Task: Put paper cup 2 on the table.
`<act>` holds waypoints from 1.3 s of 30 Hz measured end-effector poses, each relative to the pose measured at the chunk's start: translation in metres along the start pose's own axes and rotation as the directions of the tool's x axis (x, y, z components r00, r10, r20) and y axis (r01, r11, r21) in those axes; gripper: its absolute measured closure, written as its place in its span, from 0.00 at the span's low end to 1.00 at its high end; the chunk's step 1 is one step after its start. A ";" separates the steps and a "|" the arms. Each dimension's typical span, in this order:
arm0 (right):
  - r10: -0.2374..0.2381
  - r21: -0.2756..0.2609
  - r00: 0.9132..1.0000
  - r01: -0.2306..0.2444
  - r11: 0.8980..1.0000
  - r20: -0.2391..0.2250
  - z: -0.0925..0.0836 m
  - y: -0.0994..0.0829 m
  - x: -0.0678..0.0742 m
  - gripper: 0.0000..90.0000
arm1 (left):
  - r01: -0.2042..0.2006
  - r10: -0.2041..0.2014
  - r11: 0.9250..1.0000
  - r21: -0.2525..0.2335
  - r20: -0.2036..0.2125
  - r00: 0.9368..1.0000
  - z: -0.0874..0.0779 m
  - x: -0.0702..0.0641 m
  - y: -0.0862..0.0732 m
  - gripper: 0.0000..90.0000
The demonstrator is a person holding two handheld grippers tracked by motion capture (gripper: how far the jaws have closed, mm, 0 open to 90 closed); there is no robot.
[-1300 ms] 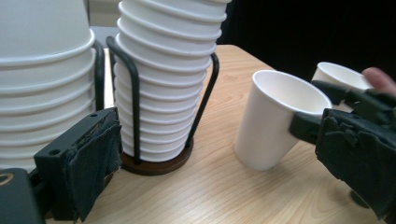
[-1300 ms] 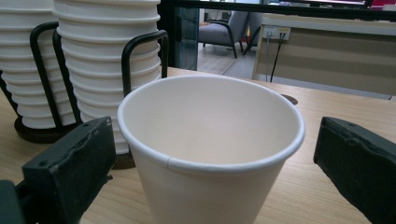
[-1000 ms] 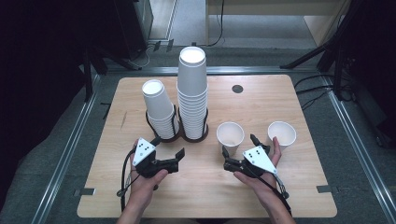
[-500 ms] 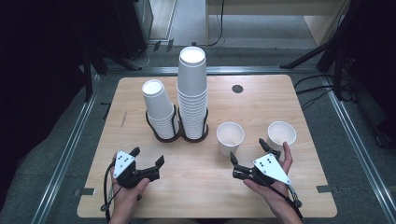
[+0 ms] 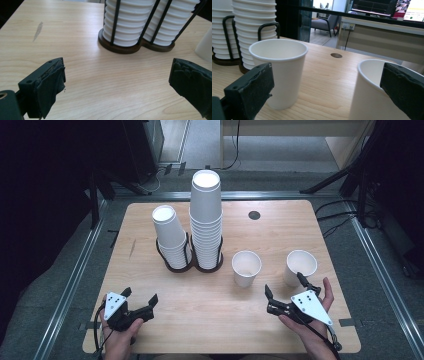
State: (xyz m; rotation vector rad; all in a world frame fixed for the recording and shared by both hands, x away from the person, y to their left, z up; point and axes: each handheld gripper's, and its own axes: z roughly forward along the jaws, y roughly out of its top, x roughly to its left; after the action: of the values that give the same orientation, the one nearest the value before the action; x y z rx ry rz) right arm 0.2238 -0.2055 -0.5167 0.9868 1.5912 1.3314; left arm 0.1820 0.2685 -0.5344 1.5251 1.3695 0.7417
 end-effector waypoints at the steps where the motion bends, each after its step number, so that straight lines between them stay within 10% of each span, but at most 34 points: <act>1: 0.000 0.000 1.000 0.000 1.000 0.009 -0.001 -0.001 -0.003 0.00 | 0.000 0.000 1.000 0.002 -0.008 1.000 -0.001 0.002 -0.001 0.01; 11: 0.006 0.004 0.994 -0.007 1.000 0.105 -0.019 -0.008 -0.034 0.00 | 0.021 -0.021 1.000 -0.001 -0.083 0.996 -0.008 0.027 -0.004 0.01; 32: 0.038 0.075 0.950 -0.065 0.995 0.310 -0.056 -0.044 -0.117 0.00 | -0.041 0.042 0.999 0.008 -0.167 0.985 -0.015 0.056 -0.008 0.01; 39: 0.067 0.077 0.937 -0.099 0.992 0.343 -0.059 -0.046 -0.124 0.00 | -0.053 0.056 0.998 0.022 -0.181 0.982 -0.013 0.060 -0.009 0.01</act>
State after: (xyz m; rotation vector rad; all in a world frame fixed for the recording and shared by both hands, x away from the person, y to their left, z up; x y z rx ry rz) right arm 0.2100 -0.3470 -0.5432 1.2792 1.3686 1.0779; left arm 0.1790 0.3295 -0.5461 1.5436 1.4751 0.9248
